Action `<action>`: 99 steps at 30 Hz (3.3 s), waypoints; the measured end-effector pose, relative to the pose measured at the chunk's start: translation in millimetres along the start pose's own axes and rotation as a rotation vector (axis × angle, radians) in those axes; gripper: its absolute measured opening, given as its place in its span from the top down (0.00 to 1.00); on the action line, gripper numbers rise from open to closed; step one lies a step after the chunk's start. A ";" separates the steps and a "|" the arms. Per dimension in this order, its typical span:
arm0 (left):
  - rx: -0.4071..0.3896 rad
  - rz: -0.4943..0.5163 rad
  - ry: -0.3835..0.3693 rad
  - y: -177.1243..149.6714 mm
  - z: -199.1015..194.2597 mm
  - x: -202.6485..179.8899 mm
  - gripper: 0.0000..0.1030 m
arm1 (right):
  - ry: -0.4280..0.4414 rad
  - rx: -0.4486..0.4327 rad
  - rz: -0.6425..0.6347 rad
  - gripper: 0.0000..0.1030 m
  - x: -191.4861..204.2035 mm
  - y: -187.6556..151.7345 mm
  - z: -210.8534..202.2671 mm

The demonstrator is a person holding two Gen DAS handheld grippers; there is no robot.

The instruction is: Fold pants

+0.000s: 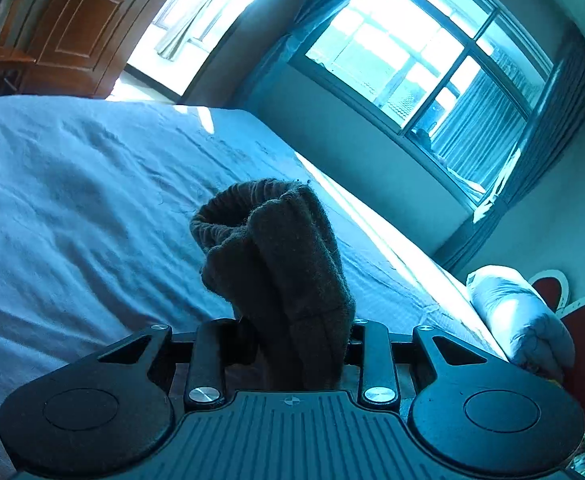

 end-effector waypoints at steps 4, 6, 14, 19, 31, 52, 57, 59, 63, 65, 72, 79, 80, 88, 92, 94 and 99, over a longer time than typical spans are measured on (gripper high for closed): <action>-0.041 0.155 -0.083 6.4 -3.8 -82.7 0.69 | -0.074 -0.013 0.310 0.38 -86.1 9.1 -12.9; -0.049 0.233 -0.151 0.2 0.0 -141.3 0.69 | -0.125 -0.032 0.380 0.39 -122.3 8.7 -25.9; 0.138 0.391 -0.374 -105.5 46.0 -329.6 0.15 | -0.179 -0.102 0.652 0.38 -224.4 -12.2 -72.5; 0.131 0.349 -0.241 -113.6 29.6 -283.7 0.07 | -0.091 -0.099 0.723 0.38 -235.4 -23.1 -66.8; 0.226 0.463 -0.047 -144.0 -31.6 -160.8 0.07 | 0.183 0.126 0.869 0.29 -171.9 -31.7 15.1; 0.270 0.379 0.128 -155.3 1.6 -135.6 0.06 | 0.092 0.111 0.970 0.72 -211.0 -58.8 -4.2; 0.283 0.392 0.140 -153.8 0.5 -139.0 0.05 | 0.075 0.115 0.838 0.53 -204.3 -36.9 -11.9; 0.285 0.394 0.146 -153.5 -0.6 -140.4 0.05 | 0.049 0.089 0.789 0.41 -205.2 -28.9 -21.8; 0.288 0.409 0.148 -154.6 -2.9 -140.1 0.05 | 0.038 0.049 0.703 0.36 -214.1 -14.4 -39.3; 0.296 0.412 0.150 -153.2 -3.1 -139.2 0.04 | 0.044 0.048 0.710 0.30 -222.9 -14.3 -38.4; 0.295 0.335 0.023 -119.4 1.7 -146.1 0.00 | 0.087 0.114 0.720 0.19 -245.0 -22.4 -22.6; 0.442 0.139 -0.185 -103.3 40.8 -144.7 0.00 | 0.170 0.212 0.753 0.13 -250.2 -30.6 3.7; 0.448 0.162 -0.180 -103.5 38.0 -146.9 0.00 | 0.175 0.207 0.748 0.13 -250.1 -29.1 1.6; 0.344 0.064 -0.145 -79.5 5.4 -136.4 0.00 | 0.184 0.110 0.736 0.11 -249.3 -17.4 -15.1; 0.387 0.174 -0.140 -96.7 47.7 -175.4 0.00 | 0.189 0.133 0.742 0.11 -241.8 -19.1 -9.9; 0.532 0.264 0.005 -131.6 79.6 -162.6 0.00 | 0.157 0.161 0.718 0.11 -242.4 -21.9 -9.3; 0.502 0.225 -0.031 -122.9 61.9 -152.1 0.00 | 0.127 0.143 0.729 0.11 -261.0 -22.6 -27.6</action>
Point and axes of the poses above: each gripper's, at about its wrist camera, not at the fingertips, and z roughly the way its jaws point, x to its left, y to its top, the point moved 7 cm from there along z, roughly the way its jaws point
